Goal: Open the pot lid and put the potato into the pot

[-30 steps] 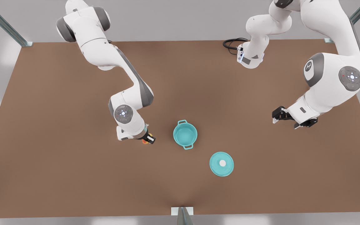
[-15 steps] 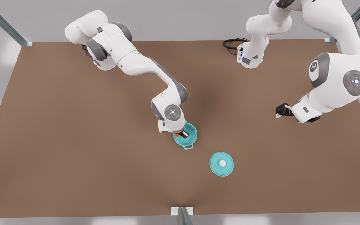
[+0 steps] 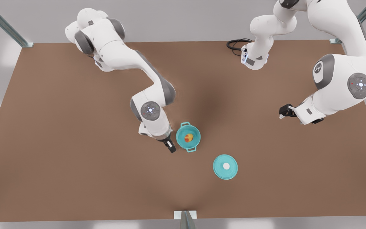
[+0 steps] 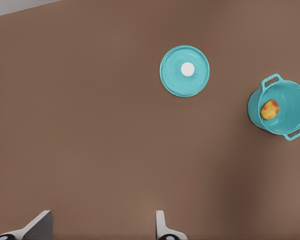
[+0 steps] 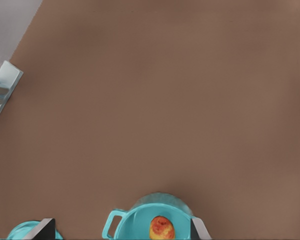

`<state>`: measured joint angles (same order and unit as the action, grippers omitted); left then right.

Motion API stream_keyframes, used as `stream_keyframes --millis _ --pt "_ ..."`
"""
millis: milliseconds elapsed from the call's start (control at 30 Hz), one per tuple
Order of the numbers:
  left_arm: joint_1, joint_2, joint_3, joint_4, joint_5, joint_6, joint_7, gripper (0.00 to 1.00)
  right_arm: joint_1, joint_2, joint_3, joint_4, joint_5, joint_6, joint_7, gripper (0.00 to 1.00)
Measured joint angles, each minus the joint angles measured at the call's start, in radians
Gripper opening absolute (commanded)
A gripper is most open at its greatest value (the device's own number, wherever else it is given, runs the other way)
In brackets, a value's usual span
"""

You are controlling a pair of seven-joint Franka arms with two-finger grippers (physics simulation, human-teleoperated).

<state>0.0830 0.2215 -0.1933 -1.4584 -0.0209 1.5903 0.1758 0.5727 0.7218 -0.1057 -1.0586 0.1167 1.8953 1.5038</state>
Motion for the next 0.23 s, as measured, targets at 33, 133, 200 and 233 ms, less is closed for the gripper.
stream_keyframes --millis 33,133,200,233 --pt "0.000 0.000 0.000 0.000 0.000 0.000 0.000 1.00 -0.083 -0.091 -0.003 -0.089 -0.007 -0.043 -0.029 1.00" --pt "0.000 0.000 0.001 -0.001 -0.001 -0.001 0.001 1.00 -0.322 -0.337 -0.006 -0.388 -0.043 -0.127 -0.172 1.00" --pt "0.000 0.001 0.001 -0.001 -0.002 -0.001 0.000 1.00 -0.449 -0.428 -0.007 -0.470 -0.068 -0.168 -0.291 1.00" --pt "0.000 0.001 0.001 -0.001 -0.003 -0.004 0.000 1.00 -0.483 -0.448 -0.007 -0.485 -0.077 -0.184 -0.347 1.00"
